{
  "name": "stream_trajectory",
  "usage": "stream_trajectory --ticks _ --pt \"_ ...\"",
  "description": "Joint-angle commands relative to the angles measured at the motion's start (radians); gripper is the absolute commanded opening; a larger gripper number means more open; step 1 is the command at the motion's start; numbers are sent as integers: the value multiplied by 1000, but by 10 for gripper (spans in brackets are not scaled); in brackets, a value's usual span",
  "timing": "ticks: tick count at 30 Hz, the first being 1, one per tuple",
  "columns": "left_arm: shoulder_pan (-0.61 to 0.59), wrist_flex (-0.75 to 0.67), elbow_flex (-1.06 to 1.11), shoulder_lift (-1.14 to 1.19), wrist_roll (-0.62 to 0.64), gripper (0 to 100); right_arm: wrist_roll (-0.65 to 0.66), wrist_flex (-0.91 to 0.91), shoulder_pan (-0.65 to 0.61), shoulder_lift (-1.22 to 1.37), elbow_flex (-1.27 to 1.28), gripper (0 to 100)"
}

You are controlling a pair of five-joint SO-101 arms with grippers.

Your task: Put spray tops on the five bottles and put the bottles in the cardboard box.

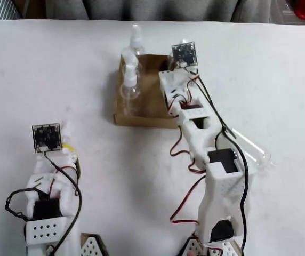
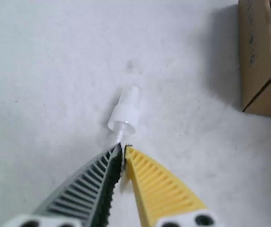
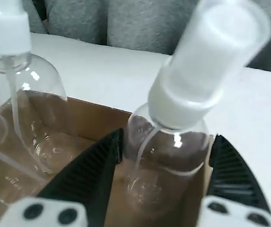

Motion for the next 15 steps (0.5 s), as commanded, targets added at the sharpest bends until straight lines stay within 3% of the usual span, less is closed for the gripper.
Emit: stream_trajectory --ticks 1,15 --pt "-13 -31 -5 -12 -9 20 14 -18 -7 -18 -8 250" --pt "-13 -32 -5 -13 -9 20 14 -18 -10 -28 -15 250"
